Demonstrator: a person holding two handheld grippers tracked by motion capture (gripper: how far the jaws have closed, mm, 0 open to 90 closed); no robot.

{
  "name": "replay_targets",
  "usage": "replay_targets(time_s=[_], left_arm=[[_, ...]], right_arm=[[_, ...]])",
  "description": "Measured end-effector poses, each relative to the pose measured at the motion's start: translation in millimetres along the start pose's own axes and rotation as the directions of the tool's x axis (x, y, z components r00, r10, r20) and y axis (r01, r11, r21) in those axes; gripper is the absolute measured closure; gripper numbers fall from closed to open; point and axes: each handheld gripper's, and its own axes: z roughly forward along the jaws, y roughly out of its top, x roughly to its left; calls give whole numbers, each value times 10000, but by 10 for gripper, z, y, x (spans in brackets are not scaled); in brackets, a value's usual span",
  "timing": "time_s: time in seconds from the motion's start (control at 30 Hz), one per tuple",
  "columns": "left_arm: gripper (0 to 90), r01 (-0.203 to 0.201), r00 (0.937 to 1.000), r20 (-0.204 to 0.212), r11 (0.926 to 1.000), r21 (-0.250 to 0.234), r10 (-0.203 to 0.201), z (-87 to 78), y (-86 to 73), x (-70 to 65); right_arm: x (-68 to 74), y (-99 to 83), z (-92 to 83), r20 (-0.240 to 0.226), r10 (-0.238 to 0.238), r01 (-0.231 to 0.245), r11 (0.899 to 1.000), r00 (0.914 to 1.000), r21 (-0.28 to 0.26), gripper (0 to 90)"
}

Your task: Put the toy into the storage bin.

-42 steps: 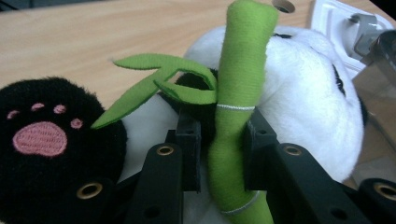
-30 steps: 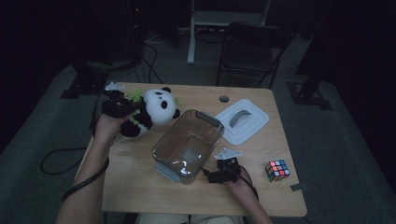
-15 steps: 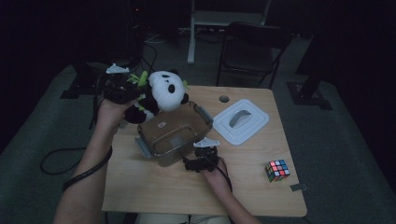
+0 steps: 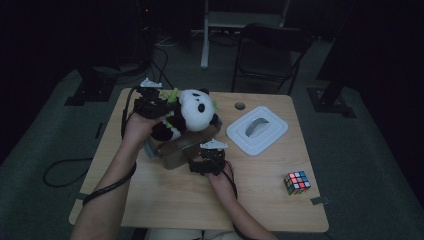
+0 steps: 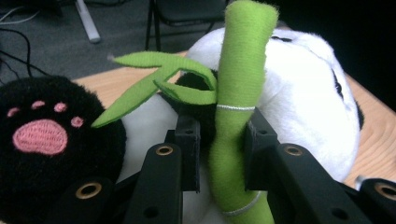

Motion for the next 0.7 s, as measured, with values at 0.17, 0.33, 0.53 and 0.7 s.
replay_targets(time_s=[0.17,0.33,0.53,0.7], left_arm=[[735,-110,9998,-171,9997,204,114,100,-77,-46],[717,-306,9995,-4,9980,558,307,125,-158,-53],[683,-304,9995,137,9890,1444,288,291,-334,37],[673,-583,9983,136,9830,1740,568,376,-369,45]], right_arm=[[-5,9,-38,58,20,-18,9994,10000,-335,118],[-33,17,-65,82,-19,22,9993,10000,-368,118],[-57,-2,-77,-9,62,-63,9992,10000,-387,119],[-78,-27,-64,-11,47,-47,9996,10000,-274,118]])
